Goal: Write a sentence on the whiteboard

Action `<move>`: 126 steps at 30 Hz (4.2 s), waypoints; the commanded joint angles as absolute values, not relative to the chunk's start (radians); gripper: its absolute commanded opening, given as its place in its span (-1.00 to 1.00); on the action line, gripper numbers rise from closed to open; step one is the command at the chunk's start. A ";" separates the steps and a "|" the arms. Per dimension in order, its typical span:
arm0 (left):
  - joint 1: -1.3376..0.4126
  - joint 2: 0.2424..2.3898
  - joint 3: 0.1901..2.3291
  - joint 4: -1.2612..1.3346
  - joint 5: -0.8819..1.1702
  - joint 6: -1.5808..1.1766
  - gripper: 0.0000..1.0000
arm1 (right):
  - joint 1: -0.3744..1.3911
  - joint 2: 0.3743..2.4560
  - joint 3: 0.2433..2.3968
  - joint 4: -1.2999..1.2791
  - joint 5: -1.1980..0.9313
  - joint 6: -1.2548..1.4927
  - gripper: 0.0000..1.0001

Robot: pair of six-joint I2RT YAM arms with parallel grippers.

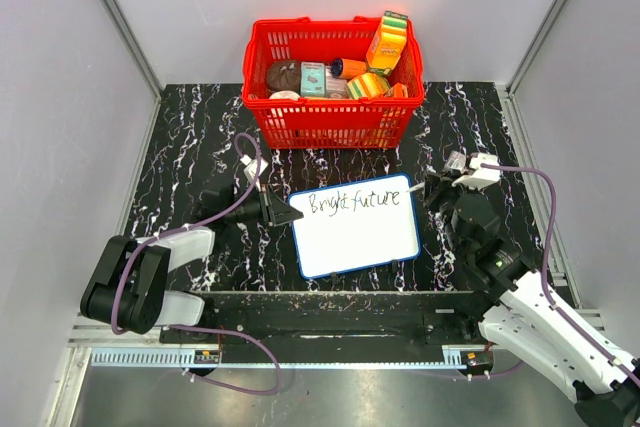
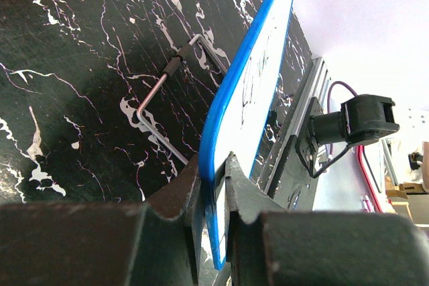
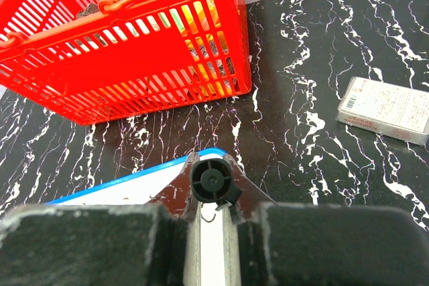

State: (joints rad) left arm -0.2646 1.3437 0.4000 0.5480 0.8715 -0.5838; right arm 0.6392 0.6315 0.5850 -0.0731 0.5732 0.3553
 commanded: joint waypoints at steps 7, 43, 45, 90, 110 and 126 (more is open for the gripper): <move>-0.259 1.371 0.405 0.512 0.752 -0.469 -1.00 | 0.632 0.617 0.595 -0.054 0.554 0.339 -1.00; -0.259 1.371 0.405 0.512 0.753 -0.468 -1.00 | 0.634 0.690 0.586 -0.009 0.537 0.356 -1.00; -0.259 1.371 0.405 0.512 0.753 -0.468 -1.00 | 0.634 0.703 0.583 0.026 0.546 0.360 -1.00; -0.259 1.370 0.402 0.512 0.758 -0.471 -1.00 | 0.634 0.788 0.558 0.048 0.580 0.388 -1.00; -0.259 1.370 0.402 0.514 0.755 -0.469 -1.00 | 0.632 0.733 0.532 -0.061 0.640 0.425 -1.00; -0.259 1.371 0.403 0.514 0.756 -0.469 -1.00 | 0.634 0.756 0.525 -0.043 0.555 0.446 -1.00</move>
State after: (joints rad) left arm -0.2646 1.3437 0.4000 0.5484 0.8742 -0.5838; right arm 0.6384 0.7403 0.5339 -0.0502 0.5819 0.4274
